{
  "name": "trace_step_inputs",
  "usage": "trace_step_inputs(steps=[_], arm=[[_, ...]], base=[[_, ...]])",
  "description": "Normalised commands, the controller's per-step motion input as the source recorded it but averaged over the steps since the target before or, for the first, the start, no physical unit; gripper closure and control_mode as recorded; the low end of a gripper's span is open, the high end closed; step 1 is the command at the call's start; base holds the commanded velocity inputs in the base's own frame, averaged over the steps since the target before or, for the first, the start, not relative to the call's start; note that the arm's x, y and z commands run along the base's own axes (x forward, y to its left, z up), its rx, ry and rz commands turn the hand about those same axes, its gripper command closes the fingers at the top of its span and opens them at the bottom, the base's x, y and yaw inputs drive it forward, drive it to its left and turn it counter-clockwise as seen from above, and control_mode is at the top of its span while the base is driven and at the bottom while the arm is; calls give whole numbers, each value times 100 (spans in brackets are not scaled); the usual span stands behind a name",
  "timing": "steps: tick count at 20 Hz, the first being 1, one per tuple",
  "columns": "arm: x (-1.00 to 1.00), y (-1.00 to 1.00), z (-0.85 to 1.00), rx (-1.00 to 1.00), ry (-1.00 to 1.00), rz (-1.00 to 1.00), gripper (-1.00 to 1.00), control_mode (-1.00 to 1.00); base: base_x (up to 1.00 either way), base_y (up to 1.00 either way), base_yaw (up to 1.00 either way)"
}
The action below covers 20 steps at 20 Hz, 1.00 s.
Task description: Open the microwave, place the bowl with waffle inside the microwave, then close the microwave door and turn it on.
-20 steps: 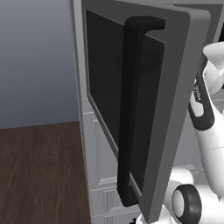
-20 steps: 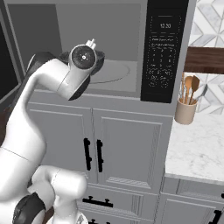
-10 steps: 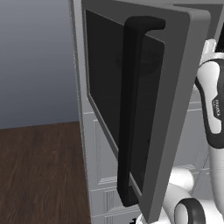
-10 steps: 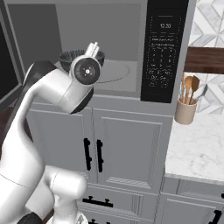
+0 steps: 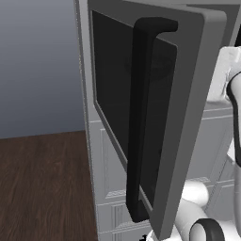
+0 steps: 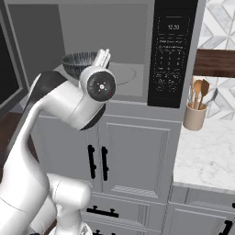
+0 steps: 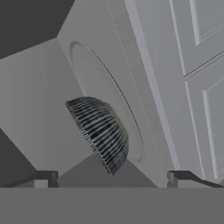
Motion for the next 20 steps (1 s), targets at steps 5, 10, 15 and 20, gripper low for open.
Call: trace_step_inputs(steps=[5,10,15,20], arm=[[-24,-1,-7,0,0,6,100,-100],[-46,-13,-2,1,-2,9,100,-100],[-38,-21,0,3,1,1,100,-100],[-19,-3,-4,0,0,0,100,-100]], base=[[0,0,0],[0,0,0],[0,0,0],[0,0,0]])
